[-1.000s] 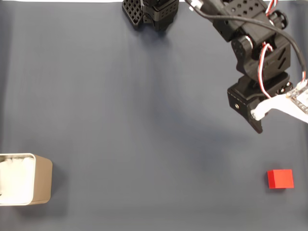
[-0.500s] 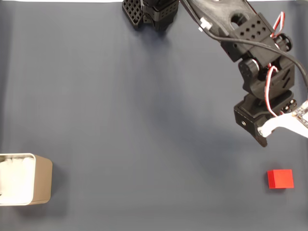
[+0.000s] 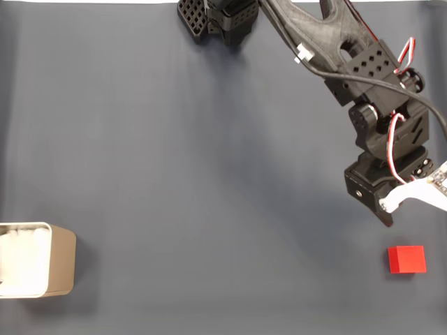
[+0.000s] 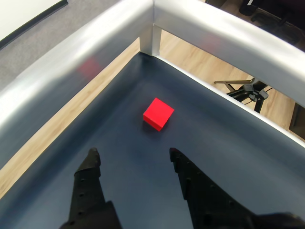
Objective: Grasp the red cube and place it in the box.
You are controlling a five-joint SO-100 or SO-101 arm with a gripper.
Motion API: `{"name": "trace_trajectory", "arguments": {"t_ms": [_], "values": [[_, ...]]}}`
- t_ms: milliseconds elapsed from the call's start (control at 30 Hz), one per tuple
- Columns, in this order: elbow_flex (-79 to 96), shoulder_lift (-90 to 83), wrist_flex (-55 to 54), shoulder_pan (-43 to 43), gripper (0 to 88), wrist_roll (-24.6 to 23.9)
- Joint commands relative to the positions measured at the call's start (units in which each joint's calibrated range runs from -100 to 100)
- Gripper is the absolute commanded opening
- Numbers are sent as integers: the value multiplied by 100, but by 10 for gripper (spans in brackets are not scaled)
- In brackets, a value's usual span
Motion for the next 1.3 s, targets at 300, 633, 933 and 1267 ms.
{"name": "trace_trajectory", "arguments": {"t_ms": [300,633,933,1267], "values": [[-712,468,-255,86,370,-59],[-1222,1014,-313,122,383,-166],[-1724,1499,-337,193,391,-166],[-2317,2011,-337,243,395,-142]]}}
